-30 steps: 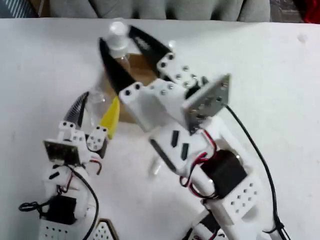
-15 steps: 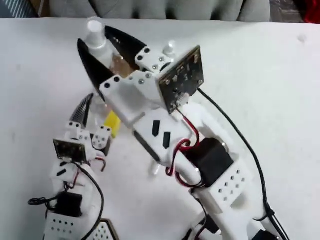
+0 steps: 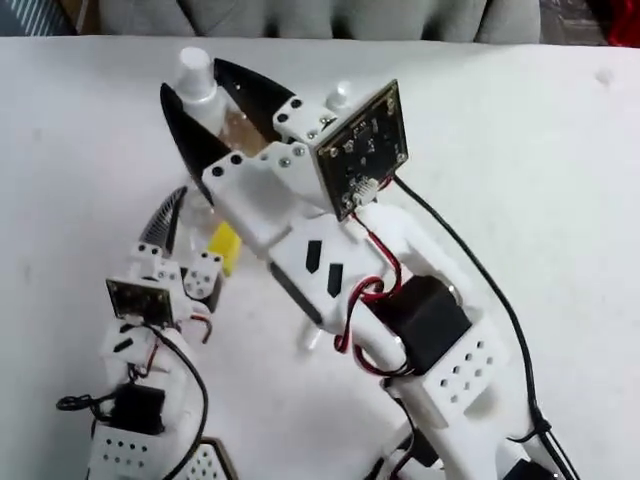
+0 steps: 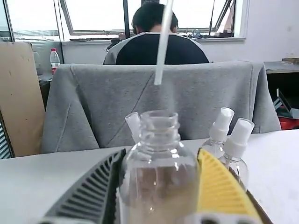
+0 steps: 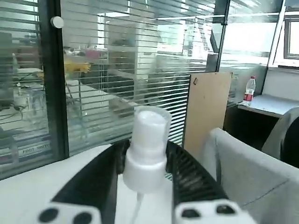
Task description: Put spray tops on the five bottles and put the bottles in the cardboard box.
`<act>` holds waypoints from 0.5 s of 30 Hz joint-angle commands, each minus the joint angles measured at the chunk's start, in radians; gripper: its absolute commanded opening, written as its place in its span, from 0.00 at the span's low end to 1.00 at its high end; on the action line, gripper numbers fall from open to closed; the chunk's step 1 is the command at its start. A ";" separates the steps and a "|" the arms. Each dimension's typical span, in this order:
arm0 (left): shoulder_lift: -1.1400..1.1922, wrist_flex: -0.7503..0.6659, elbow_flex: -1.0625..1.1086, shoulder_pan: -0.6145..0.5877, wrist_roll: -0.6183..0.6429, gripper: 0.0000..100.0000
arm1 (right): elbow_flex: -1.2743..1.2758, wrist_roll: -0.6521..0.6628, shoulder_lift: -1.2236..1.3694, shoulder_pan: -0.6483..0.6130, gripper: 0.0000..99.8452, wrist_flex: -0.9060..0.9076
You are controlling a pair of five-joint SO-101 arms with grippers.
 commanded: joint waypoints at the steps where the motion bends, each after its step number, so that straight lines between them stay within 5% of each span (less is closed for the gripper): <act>1: -0.012 -0.031 -0.008 0.015 0.005 0.02 | -0.044 -0.009 0.001 -0.002 0.01 0.035; 15: -0.012 -0.029 -0.009 0.015 0.005 0.02 | 0.083 -0.009 0.005 0.004 0.01 -0.077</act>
